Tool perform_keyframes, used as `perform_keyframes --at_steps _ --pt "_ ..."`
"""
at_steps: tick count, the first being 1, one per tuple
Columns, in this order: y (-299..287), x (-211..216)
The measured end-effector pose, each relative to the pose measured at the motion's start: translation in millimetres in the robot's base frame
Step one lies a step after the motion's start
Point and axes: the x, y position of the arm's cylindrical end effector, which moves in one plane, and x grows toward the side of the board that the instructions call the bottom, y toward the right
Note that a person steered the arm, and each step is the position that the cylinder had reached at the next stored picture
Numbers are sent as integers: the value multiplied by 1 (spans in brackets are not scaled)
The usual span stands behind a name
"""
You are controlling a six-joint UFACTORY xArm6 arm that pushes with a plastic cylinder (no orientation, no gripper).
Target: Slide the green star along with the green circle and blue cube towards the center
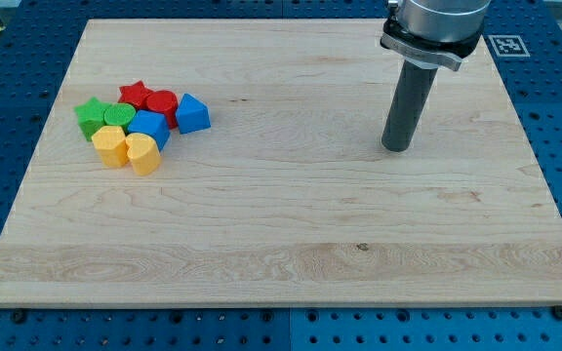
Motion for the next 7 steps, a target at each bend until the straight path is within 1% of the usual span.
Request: perform_keyframes --at_steps 1,2,3,4,5,6,7 --pt "0 0" --pt "-19 9" --pt "-43 50" --pt "-86 96" --pt "-128 108" --pt "-151 104" --pt "-154 105"
